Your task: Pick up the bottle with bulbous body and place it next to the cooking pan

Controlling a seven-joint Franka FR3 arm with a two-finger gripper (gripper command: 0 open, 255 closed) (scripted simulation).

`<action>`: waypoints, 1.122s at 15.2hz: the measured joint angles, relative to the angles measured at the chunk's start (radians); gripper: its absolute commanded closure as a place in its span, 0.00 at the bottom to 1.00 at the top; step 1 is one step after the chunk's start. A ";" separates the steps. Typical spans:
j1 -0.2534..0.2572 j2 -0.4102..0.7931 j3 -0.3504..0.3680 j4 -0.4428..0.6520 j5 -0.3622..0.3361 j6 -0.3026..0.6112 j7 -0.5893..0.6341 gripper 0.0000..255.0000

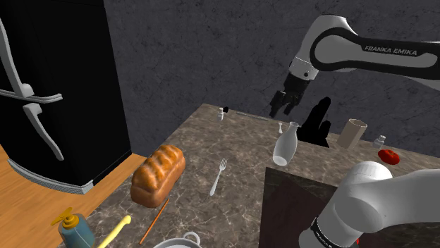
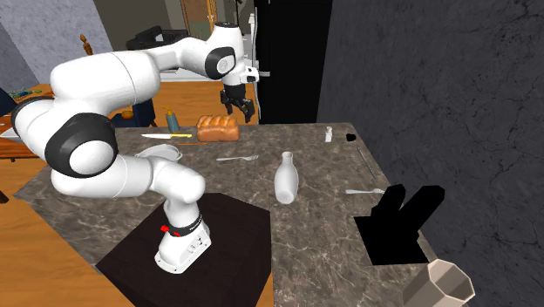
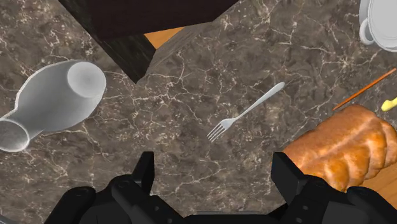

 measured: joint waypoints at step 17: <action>-0.101 0.195 -0.380 -0.051 -0.245 0.262 -0.429 0.00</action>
